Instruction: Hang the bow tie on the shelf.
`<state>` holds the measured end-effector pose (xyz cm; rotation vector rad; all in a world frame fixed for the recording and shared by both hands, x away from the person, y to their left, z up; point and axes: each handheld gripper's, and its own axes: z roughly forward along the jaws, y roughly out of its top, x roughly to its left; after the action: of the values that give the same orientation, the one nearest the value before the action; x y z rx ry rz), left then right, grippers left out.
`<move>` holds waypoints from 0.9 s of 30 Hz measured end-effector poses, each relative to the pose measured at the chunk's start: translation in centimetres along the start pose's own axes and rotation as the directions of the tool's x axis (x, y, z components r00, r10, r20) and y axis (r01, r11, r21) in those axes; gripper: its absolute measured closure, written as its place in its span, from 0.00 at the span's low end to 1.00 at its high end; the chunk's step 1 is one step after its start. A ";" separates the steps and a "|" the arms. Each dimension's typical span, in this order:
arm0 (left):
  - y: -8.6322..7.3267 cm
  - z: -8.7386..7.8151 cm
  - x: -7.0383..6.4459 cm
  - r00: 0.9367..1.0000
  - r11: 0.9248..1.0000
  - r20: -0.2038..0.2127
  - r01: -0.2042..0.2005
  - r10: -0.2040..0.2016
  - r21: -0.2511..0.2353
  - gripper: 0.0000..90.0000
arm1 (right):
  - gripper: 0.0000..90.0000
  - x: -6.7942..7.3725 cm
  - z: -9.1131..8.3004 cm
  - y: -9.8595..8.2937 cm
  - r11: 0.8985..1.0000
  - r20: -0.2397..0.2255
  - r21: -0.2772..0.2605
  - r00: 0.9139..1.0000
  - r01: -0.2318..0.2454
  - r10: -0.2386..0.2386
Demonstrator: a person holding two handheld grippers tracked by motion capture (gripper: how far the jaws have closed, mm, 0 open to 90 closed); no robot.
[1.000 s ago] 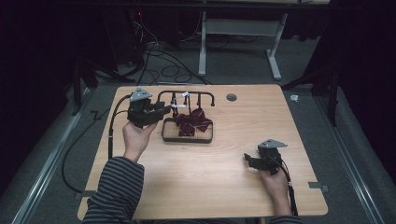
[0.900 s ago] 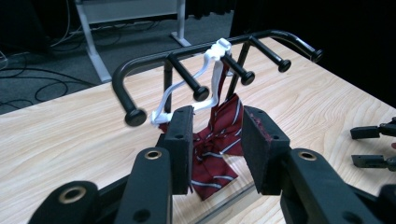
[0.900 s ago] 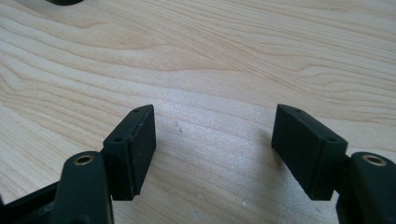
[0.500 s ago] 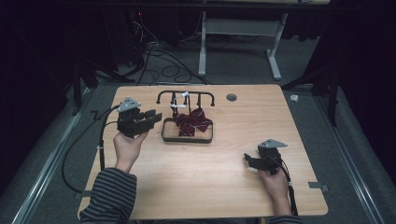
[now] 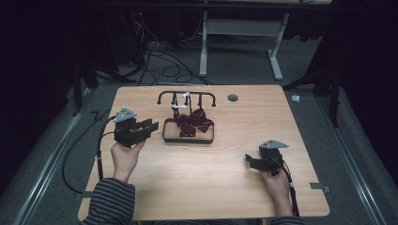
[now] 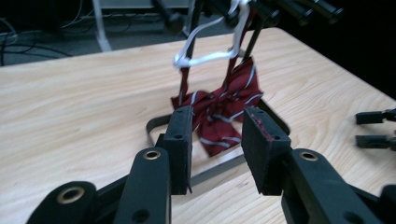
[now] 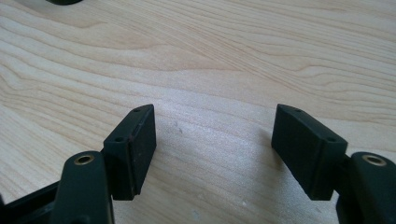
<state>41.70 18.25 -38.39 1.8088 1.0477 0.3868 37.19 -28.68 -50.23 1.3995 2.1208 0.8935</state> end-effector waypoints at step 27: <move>-10.2 2.4 2.2 0.979 0.983 -0.198 0.083 -0.050 0.162 0.55 | 0.36 0.0 0.0 0.0 1.000 0.000 0.000 1.000 0.002 -0.002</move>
<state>39.58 20.20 -48.65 1.9082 1.3069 0.4509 37.20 -28.67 -50.23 1.3974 2.1216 0.8927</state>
